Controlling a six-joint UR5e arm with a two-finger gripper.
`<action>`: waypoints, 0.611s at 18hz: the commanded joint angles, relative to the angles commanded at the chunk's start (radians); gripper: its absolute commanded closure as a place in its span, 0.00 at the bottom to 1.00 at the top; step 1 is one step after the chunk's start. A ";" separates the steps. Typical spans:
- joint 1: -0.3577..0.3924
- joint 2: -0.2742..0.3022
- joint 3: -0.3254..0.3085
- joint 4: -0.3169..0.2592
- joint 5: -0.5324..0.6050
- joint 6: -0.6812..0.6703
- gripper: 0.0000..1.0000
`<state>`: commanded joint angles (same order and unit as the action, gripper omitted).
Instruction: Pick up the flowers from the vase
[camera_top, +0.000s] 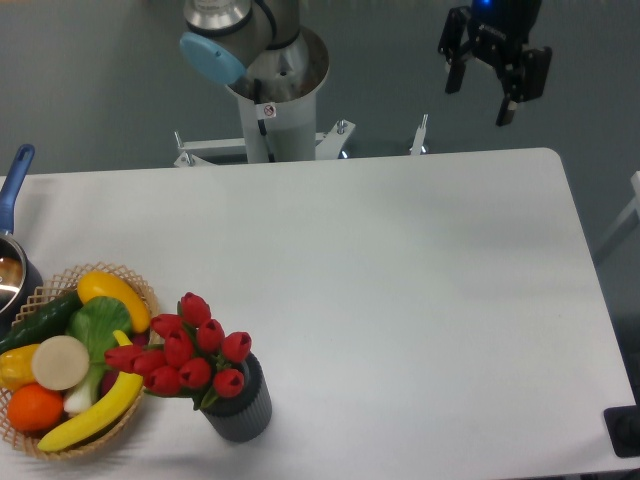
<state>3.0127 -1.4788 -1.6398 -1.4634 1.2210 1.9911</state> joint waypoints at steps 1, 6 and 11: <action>-0.002 0.002 -0.002 0.000 0.000 -0.005 0.00; -0.003 0.002 -0.009 0.000 -0.034 -0.009 0.00; -0.005 0.002 -0.017 0.002 -0.058 -0.100 0.00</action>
<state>3.0082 -1.4772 -1.6567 -1.4619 1.1628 1.8914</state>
